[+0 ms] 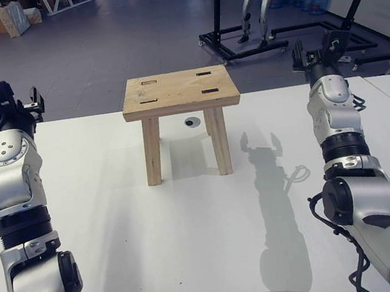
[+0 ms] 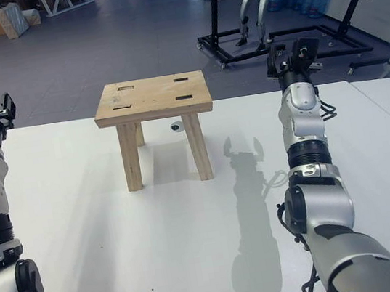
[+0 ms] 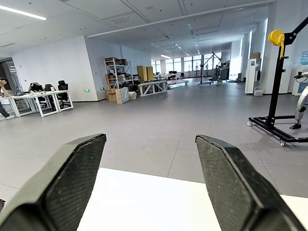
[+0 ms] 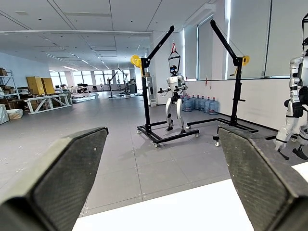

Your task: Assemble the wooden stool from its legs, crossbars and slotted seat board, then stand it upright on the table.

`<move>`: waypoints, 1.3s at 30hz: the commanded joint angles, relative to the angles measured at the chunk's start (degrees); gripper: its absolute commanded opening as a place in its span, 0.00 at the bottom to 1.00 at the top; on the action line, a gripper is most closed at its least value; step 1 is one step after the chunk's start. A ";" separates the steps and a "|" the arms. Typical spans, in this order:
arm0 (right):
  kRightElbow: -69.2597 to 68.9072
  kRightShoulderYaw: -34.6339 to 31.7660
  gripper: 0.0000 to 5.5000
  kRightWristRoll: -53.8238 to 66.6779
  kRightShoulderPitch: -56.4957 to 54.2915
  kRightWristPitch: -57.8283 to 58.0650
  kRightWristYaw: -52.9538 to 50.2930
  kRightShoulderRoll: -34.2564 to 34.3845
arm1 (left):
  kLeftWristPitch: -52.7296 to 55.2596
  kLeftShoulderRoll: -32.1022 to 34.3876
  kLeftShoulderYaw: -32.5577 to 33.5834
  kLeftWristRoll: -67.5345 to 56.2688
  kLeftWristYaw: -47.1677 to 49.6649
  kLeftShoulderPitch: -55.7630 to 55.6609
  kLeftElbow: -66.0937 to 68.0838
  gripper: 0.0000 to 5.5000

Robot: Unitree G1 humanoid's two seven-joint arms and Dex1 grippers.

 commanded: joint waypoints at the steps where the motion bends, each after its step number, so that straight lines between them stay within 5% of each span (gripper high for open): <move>1: -0.47 0.14 0.76 -0.13 -0.27 -0.30 -0.42 0.49 | -0.27 -0.48 -0.42 0.75 0.04 -1.79 0.34 0.62; 10: -6.35 0.55 0.76 0.42 3.85 1.59 -1.47 3.57 | -2.86 -4.94 -3.86 1.92 0.85 -2.73 3.25 0.62; 18: -26.21 2.54 0.76 0.98 13.35 9.89 -5.20 10.68 | -2.37 -12.39 -5.25 3.71 5.56 2.78 -1.79 0.62; 39: -36.23 6.41 0.76 -1.04 17.41 15.81 -6.76 15.25 | -0.67 -14.66 -6.04 4.22 5.40 1.54 -3.00 0.62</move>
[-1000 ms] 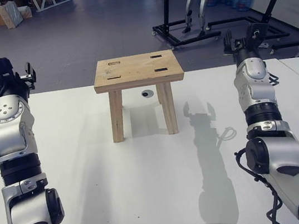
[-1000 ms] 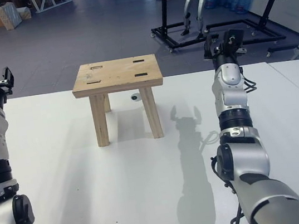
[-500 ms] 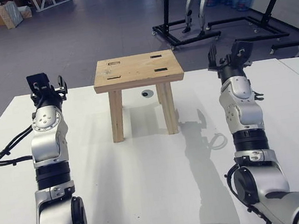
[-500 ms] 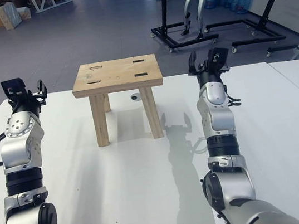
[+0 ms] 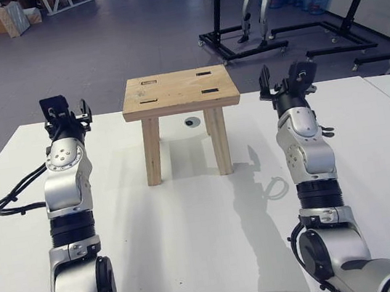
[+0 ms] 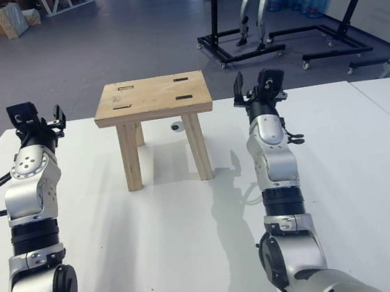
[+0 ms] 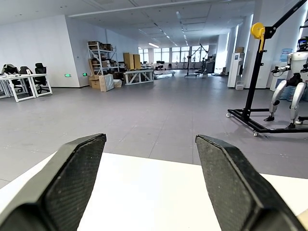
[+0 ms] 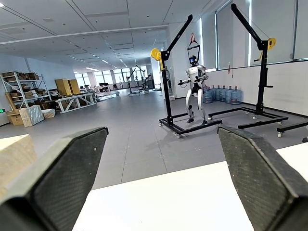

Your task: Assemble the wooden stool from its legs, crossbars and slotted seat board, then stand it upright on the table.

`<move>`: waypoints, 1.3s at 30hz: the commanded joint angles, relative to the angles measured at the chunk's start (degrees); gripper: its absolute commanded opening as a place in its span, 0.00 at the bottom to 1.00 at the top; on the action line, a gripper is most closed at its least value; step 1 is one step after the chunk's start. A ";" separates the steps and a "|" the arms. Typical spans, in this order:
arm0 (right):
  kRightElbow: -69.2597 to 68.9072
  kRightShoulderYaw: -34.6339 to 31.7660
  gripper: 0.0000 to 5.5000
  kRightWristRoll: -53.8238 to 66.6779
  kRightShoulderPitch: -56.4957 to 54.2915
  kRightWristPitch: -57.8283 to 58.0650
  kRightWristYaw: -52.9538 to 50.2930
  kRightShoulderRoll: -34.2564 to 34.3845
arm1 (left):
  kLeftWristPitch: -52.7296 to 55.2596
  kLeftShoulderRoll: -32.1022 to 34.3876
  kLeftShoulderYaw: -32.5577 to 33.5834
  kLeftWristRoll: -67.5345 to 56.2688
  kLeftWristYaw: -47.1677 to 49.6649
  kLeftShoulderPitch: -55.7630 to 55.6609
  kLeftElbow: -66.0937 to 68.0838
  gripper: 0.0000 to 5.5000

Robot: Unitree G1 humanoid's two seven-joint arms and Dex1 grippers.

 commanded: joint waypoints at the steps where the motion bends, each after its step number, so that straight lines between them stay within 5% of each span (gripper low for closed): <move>1: -0.27 0.33 0.76 -0.90 -0.62 0.78 -0.32 0.18 | 0.66 -0.80 -0.60 0.50 0.03 -1.25 0.04 0.62; 39: -2.75 0.50 0.76 -2.76 2.13 0.35 -1.90 1.70 | -4.44 -4.87 -3.09 1.43 0.06 -5.11 5.48 0.62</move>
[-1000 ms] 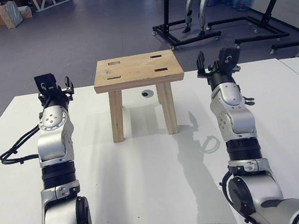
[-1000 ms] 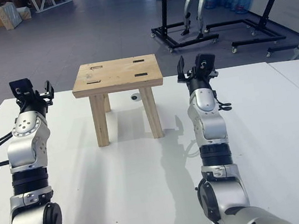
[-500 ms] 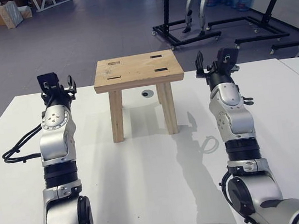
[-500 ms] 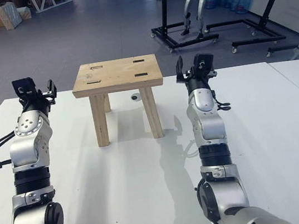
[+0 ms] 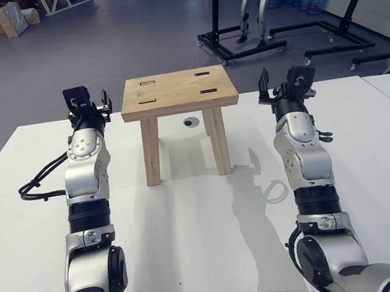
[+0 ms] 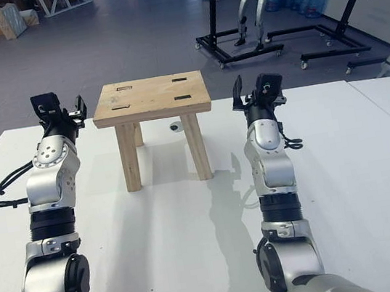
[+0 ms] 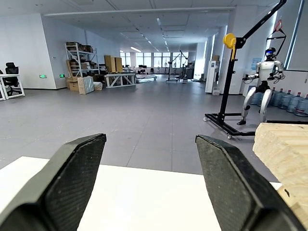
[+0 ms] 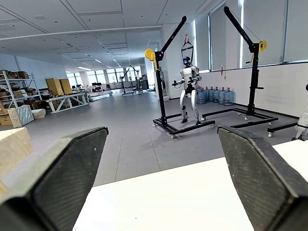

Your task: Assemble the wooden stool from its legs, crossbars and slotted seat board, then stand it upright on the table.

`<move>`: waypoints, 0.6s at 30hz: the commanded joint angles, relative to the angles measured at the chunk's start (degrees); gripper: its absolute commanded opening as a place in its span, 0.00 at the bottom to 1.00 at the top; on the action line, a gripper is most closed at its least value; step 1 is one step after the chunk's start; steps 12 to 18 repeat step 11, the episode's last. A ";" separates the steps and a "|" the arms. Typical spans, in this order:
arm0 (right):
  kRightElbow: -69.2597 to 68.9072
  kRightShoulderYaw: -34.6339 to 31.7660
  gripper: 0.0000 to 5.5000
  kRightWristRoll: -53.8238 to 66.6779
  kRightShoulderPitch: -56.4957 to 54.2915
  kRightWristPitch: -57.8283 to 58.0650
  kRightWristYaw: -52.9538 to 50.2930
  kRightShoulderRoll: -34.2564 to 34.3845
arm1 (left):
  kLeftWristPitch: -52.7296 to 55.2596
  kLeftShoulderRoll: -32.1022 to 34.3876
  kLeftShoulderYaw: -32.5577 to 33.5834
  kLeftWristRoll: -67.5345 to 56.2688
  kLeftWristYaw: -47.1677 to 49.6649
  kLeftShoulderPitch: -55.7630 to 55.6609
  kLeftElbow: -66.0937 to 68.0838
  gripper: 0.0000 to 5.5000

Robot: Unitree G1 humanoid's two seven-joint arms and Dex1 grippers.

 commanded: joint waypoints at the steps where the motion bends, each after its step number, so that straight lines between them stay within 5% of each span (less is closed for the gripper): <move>1: 0.13 -0.28 0.76 -0.38 -0.03 0.26 -0.04 -0.09 | -0.66 -0.23 -0.15 0.83 0.46 -0.89 0.80 0.62; 18: 0.27 -0.83 0.76 -0.58 -0.10 0.26 -0.46 0.19 | -0.82 -0.40 -0.47 1.64 0.66 -2.35 2.05 0.62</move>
